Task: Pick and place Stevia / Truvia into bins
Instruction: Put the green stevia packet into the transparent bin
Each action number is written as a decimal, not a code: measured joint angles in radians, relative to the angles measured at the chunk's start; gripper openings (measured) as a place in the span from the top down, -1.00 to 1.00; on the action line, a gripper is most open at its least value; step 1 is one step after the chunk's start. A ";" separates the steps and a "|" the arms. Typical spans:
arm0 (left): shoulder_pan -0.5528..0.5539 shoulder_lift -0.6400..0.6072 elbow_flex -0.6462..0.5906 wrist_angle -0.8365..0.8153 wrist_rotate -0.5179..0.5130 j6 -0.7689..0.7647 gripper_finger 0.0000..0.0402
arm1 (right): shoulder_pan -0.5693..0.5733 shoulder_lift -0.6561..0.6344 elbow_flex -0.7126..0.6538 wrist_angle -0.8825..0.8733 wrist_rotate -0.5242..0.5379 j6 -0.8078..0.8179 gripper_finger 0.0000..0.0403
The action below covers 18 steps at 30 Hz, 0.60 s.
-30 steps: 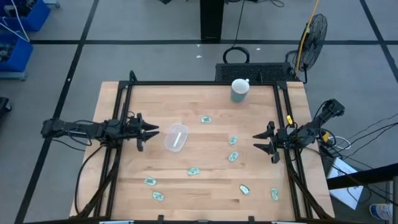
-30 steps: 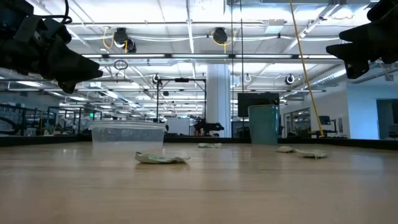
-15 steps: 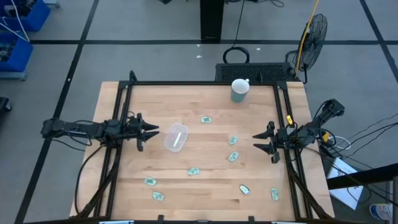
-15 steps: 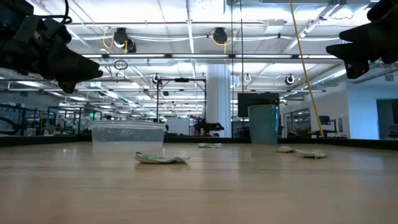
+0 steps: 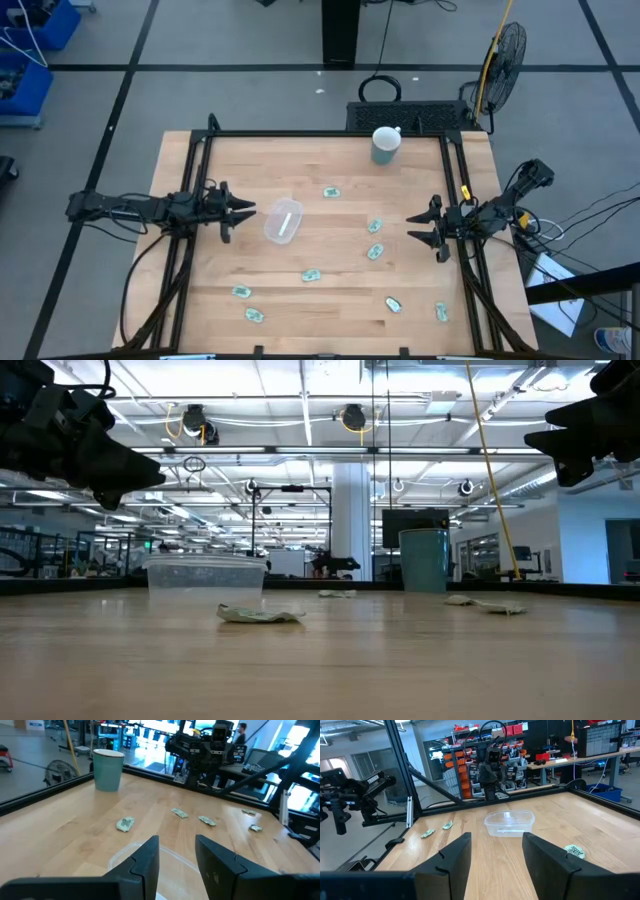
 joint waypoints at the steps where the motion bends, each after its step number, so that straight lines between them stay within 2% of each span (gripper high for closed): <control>1: 0.000 0.000 0.000 0.004 -0.013 0.000 0.35 | 0.000 0.000 0.000 0.000 0.000 0.000 0.16; 6: 0.001 0.000 0.000 0.036 0.014 0.000 0.35 | 0.000 0.000 0.000 0.000 0.000 0.000 0.16; 18: 0.001 0.000 0.000 0.039 0.006 0.018 0.35 | 0.000 0.000 0.000 0.001 0.000 -0.018 0.16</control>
